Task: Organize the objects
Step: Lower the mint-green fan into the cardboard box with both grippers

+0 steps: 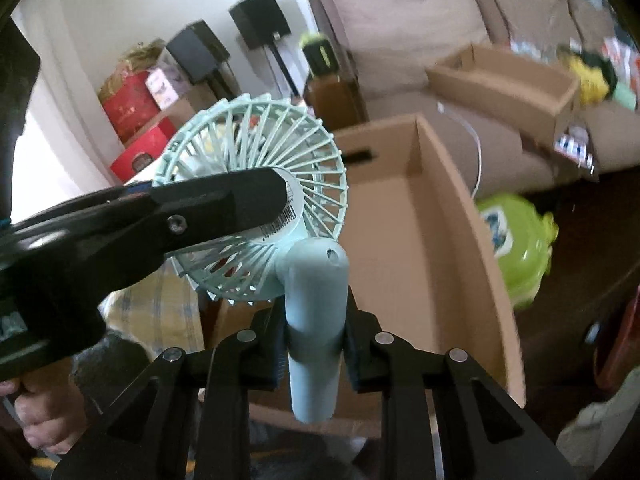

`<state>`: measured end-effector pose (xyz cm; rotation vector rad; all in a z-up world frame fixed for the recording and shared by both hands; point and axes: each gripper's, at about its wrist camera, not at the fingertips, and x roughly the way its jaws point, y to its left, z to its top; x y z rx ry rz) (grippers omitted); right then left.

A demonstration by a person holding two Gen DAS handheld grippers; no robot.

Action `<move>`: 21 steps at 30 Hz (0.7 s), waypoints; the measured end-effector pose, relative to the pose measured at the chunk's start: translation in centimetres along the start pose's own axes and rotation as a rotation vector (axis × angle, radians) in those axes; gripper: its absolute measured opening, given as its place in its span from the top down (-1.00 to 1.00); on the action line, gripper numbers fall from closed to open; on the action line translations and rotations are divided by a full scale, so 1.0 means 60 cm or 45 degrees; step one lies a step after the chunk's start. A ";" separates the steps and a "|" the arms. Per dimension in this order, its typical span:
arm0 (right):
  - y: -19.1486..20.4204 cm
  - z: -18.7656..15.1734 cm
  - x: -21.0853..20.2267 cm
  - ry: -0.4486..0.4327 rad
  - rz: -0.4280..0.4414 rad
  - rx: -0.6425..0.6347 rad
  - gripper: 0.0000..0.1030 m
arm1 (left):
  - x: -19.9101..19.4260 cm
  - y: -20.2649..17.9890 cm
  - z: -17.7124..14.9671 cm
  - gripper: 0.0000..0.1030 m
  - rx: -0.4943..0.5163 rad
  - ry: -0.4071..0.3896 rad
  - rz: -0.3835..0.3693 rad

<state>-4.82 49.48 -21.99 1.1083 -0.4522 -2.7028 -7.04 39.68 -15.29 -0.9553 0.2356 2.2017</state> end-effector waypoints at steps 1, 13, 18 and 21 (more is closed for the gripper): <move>-0.001 0.006 0.002 -0.013 0.000 -0.004 0.57 | 0.002 0.000 0.001 0.52 0.003 -0.001 0.004; -0.017 0.006 0.052 0.107 -0.080 -0.077 0.55 | 0.046 0.026 -0.018 0.52 -0.118 0.116 -0.014; -0.031 0.002 0.067 0.154 -0.061 -0.001 0.52 | 0.056 0.036 -0.030 0.52 -0.162 0.158 -0.020; -0.034 -0.005 0.078 0.202 -0.047 0.031 0.52 | 0.065 0.047 -0.034 0.52 -0.206 0.191 -0.033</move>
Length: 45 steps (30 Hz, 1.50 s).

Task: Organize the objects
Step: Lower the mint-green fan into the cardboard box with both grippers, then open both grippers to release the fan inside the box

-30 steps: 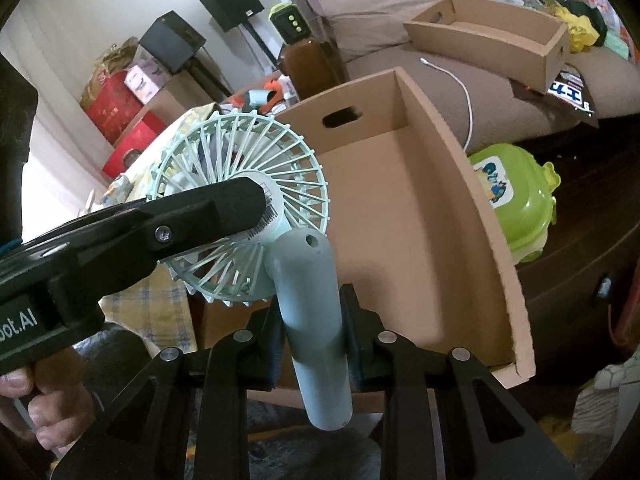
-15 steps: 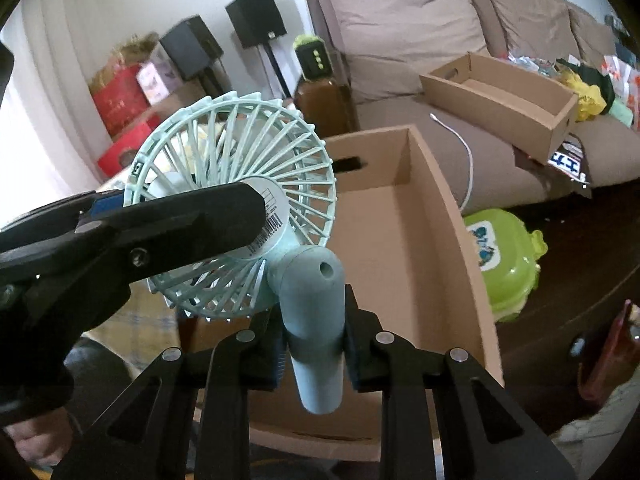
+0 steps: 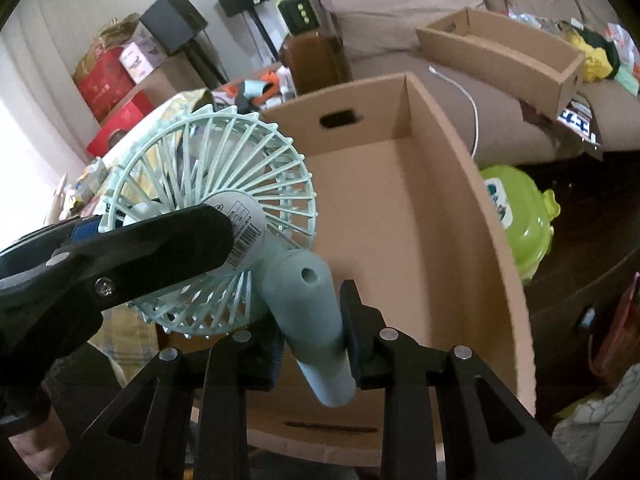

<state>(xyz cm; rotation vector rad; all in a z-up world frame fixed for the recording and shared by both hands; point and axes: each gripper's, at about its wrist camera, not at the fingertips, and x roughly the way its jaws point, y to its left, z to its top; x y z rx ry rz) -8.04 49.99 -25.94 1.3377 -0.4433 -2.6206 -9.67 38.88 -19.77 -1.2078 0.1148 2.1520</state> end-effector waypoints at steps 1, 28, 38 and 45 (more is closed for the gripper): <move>0.001 -0.001 0.002 0.009 -0.010 -0.008 0.52 | 0.003 0.003 0.000 0.52 -0.013 0.010 -0.009; -0.028 -0.026 0.037 0.197 -0.036 0.128 0.49 | 0.043 0.053 -0.004 0.19 -0.209 0.154 0.087; -0.035 -0.014 0.018 0.124 -0.022 0.181 0.49 | 0.032 0.061 0.007 -0.30 -0.234 0.142 0.104; -0.039 -0.002 -0.004 0.036 -0.009 0.213 0.30 | 0.027 0.067 0.010 -0.30 -0.251 0.169 0.094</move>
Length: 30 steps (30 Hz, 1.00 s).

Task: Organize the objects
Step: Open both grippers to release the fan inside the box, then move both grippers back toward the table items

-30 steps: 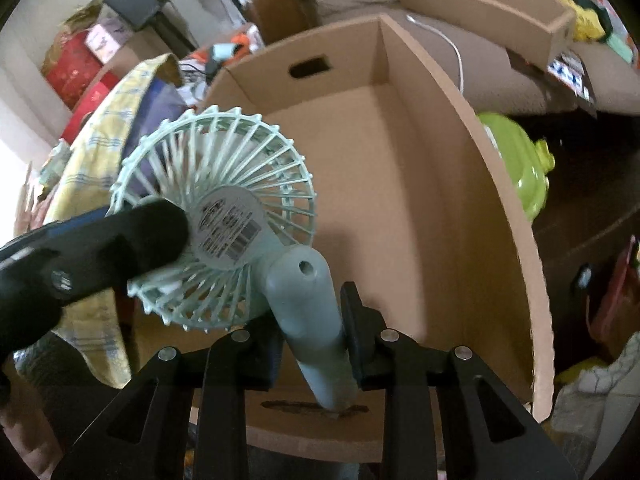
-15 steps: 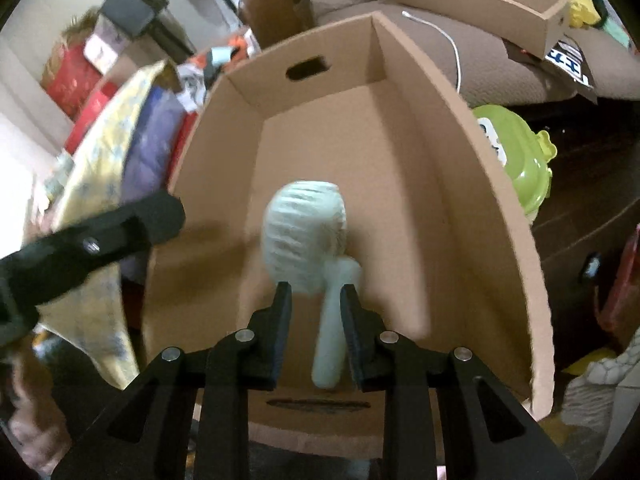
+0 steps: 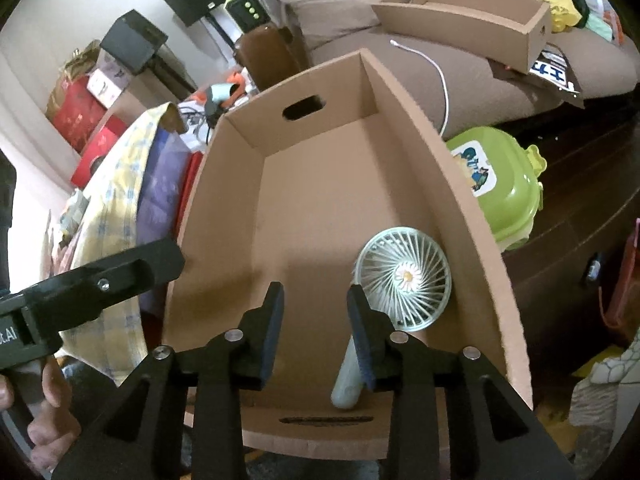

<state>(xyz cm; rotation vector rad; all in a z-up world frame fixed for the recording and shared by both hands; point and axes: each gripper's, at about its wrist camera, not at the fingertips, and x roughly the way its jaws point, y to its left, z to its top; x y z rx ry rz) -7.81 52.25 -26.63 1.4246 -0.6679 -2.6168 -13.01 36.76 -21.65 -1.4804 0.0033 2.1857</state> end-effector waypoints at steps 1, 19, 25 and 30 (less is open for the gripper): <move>-0.001 0.001 -0.001 -0.002 0.000 0.004 0.27 | -0.003 -0.001 0.001 -0.29 0.004 0.002 -0.004; 0.009 0.022 -0.063 -0.067 -0.031 0.040 0.14 | -0.233 0.011 0.008 -0.30 0.138 -0.115 -0.166; 0.038 0.031 -0.091 -0.071 -0.055 0.030 0.05 | -0.323 0.052 0.017 -0.30 0.191 -0.172 -0.136; 0.076 0.037 -0.128 -0.088 0.015 0.030 -0.05 | -0.407 0.139 0.008 -0.30 0.179 -0.322 0.039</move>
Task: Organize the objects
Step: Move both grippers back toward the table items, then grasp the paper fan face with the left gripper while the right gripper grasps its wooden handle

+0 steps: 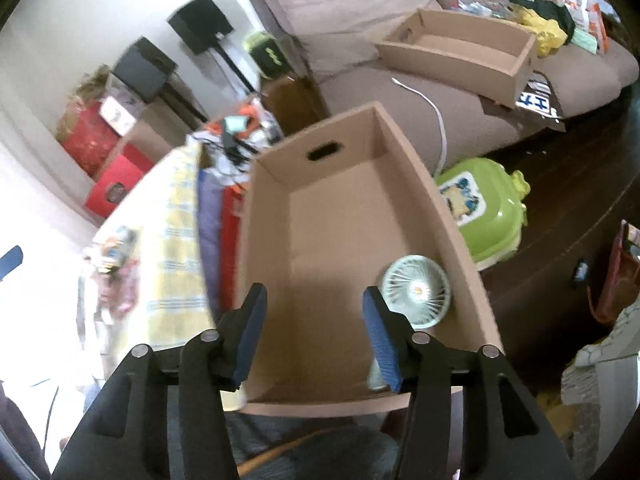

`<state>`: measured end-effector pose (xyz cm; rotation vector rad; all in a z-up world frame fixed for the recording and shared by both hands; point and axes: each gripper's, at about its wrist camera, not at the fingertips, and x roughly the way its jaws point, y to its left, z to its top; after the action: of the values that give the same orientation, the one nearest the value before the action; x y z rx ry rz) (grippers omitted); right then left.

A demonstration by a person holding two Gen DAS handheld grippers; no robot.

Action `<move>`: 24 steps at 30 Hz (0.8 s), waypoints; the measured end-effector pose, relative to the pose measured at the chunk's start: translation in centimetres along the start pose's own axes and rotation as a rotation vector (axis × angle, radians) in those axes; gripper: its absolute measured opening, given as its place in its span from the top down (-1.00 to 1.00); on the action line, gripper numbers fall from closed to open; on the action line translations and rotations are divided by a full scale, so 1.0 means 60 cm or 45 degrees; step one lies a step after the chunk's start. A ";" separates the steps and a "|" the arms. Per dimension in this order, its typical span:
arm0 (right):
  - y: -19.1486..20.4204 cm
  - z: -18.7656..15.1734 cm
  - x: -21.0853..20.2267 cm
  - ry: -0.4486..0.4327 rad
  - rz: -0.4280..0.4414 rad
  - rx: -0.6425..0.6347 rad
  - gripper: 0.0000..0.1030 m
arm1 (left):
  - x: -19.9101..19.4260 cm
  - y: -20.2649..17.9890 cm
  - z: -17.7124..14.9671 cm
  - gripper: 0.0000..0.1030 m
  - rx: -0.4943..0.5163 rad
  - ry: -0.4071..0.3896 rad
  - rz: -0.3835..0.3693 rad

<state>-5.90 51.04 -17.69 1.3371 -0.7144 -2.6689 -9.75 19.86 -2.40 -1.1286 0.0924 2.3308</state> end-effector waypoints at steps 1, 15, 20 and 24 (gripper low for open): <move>0.012 0.000 -0.013 -0.010 0.019 -0.009 -0.05 | -0.014 0.022 -0.007 -0.30 -0.005 -0.022 0.069; 0.163 -0.034 -0.089 -0.010 0.001 -0.247 -0.14 | -0.111 0.221 -0.090 -0.30 -0.265 -0.087 0.357; 0.216 -0.037 -0.099 -0.005 -0.023 -0.325 -0.14 | -0.131 0.253 -0.111 -0.30 -0.269 -0.094 0.402; 0.265 -0.035 -0.115 -0.022 -0.022 -0.415 -0.14 | -0.154 0.304 -0.138 -0.30 -0.273 -0.117 0.610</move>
<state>-2.26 37.93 -6.73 1.2385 -0.2518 -2.6632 -8.38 -2.11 -3.97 -1.2009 0.0878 2.8707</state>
